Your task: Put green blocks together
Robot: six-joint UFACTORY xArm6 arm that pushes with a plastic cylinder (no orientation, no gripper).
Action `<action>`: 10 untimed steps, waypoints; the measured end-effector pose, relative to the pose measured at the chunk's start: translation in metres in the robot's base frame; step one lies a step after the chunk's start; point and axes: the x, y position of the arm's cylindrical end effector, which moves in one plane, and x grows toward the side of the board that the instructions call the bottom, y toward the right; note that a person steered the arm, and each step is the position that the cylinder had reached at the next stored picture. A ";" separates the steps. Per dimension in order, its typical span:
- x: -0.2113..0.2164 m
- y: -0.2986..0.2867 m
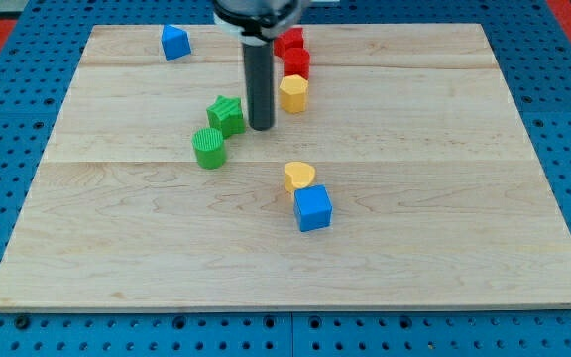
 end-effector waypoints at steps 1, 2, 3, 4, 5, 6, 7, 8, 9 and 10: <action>-0.001 -0.055; -0.001 -0.094; -0.002 -0.040; 0.043 0.004; 0.093 -0.001; 0.080 -0.066; 0.064 -0.063; 0.082 -0.053; 0.072 -0.008; 0.049 -0.048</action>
